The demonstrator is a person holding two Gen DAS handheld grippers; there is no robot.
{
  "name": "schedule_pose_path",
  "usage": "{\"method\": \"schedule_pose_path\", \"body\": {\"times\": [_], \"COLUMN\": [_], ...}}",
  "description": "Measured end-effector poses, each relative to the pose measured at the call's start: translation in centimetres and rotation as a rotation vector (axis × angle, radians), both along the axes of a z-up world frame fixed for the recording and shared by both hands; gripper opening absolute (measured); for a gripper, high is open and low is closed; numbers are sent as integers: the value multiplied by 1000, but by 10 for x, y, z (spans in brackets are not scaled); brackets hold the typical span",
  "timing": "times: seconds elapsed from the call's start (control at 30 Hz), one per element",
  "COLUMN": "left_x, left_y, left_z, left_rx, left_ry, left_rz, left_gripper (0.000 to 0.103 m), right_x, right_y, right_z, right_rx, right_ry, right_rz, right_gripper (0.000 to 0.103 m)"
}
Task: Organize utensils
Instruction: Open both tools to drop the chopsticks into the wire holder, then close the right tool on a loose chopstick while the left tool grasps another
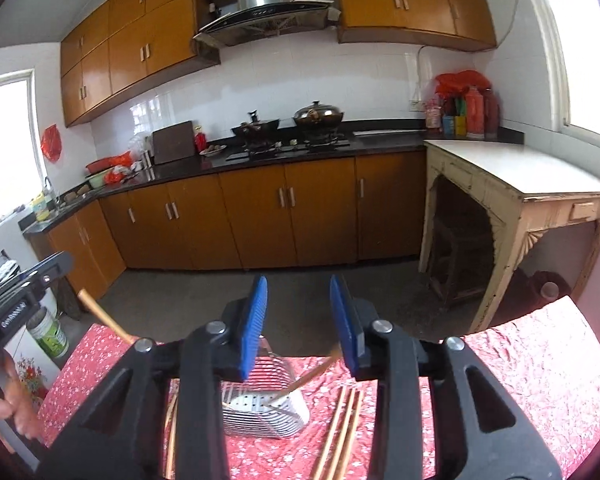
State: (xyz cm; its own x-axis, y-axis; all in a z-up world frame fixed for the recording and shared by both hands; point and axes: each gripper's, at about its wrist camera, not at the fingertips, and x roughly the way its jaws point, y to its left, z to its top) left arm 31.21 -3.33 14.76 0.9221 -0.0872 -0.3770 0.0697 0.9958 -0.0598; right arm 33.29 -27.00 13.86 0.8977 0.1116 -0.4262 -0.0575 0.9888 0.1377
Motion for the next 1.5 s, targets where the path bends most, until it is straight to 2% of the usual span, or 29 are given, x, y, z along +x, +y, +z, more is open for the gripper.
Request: {"method": "schedule_pose_path", "body": {"times": [0.17, 0.23, 0.33, 0.47, 0.63, 0.8, 0.9, 0.97, 1.0, 1.03, 1.1, 1.2, 1.27, 1.33, 1.4, 1.43, 1.5], "left_x": [-25, -40, -60, -76, -84, -96, -104, -108, -108, -110, -113, -114, -112, -108, -107, -107, -102], "left_y": [34, 49, 74, 91, 97, 95, 92, 86, 81, 76, 69, 62, 62, 63, 62, 62, 62], "left_z": [-1, -8, -27, -68, -134, -191, -209, -218, -222, -224, -229, -234, -238, -243, -246, -246, -245], "left_rx": [3, 5, -9, 7, 24, 13, 12, 40, 59, 78, 108, 101, 83, 56, 42, 46, 54], "left_ry": [-25, -27, -1, 69, 192, 311, 347, 373, 385, 393, 411, 426, 447, 479, 487, 490, 498], "left_rz": [42, 56, 88, 102, 101, 72, 60, 48, 38, 37, 38, 7, -5, -20, -23, -22, -23], "left_gripper": [36, 46, 57, 59, 59, 59, 61, 63, 66, 75, 82, 82, 74, 59, 54, 48, 42], "right_x": [-20, -30, -41, -56, -71, -85, -96, -103, -106, -111, -115, -121, -123, -124, -125, -125, -123], "right_y": [-48, -64, -84, -98, -90, -67, -60, -54, -53, -50, -49, -46, -48, -47, -45, -44, -45], "right_z": [-3, -10, -34, -84, -155, -203, -224, -233, -237, -242, -248, -256, -258, -256, -257, -258, -257], "right_rx": [19, -1, -29, -36, -50, -56, -52, -52, -53, -55, -61, -71, -85, -107, -125, -129, -122], "right_ry": [-13, -6, 37, 120, 241, 339, 383, 401, 410, 418, 434, 451, 447, 445, 439, 436, 436], "right_rz": [-93, -135, -173, -187, -145, -80, -59, -47, -43, -39, -34, -33, -36, -40, -43, -41, -42], "right_gripper": [34, 34, 34, 34, 34, 34, 34, 34, 34, 34, 34, 34, 33, 31, 27, 24, 20]}}
